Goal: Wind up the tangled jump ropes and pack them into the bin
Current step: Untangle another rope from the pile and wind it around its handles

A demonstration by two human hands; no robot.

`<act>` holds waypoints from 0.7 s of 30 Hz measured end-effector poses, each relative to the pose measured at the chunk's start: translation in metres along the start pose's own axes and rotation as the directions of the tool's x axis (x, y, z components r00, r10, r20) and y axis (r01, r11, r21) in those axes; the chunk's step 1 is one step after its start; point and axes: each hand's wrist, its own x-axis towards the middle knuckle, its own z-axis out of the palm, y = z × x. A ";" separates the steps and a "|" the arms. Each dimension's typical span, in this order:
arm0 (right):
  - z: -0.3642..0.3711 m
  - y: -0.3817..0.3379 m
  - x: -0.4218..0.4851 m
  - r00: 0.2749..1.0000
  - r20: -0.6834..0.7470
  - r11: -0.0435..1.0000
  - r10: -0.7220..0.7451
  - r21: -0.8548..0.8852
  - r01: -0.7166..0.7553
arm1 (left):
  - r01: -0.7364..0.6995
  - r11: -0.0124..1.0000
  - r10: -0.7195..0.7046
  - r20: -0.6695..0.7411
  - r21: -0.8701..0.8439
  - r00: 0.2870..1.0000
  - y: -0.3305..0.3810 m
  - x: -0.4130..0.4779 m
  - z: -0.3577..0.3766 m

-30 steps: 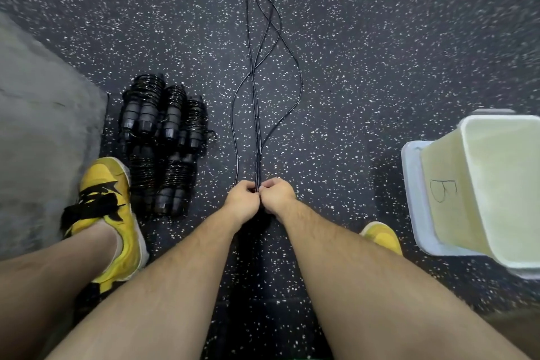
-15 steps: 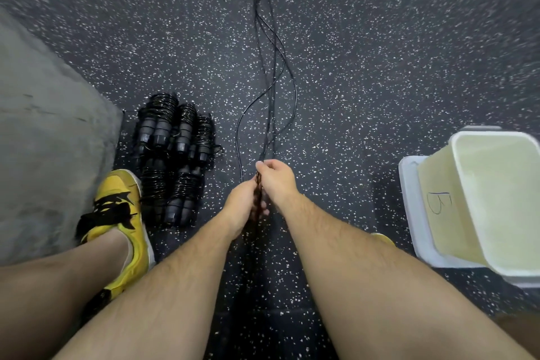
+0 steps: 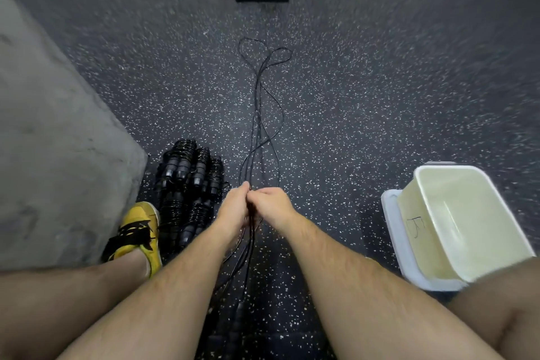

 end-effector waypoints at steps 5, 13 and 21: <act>-0.014 -0.025 -0.029 0.995 0.089 0.977 -0.046 -0.202 0.063 | -0.100 0.991 0.097 0.041 0.091 0.994 0.037 -0.013 -0.003; -0.043 -0.103 -0.091 0.953 0.182 0.890 -0.243 -0.349 0.294 | -0.225 0.969 0.220 0.065 0.100 0.973 0.123 -0.072 -0.006; -0.084 -0.211 -0.148 0.887 0.171 0.738 -0.429 -0.501 0.453 | -0.420 0.884 0.392 0.167 0.203 0.905 0.218 -0.138 -0.017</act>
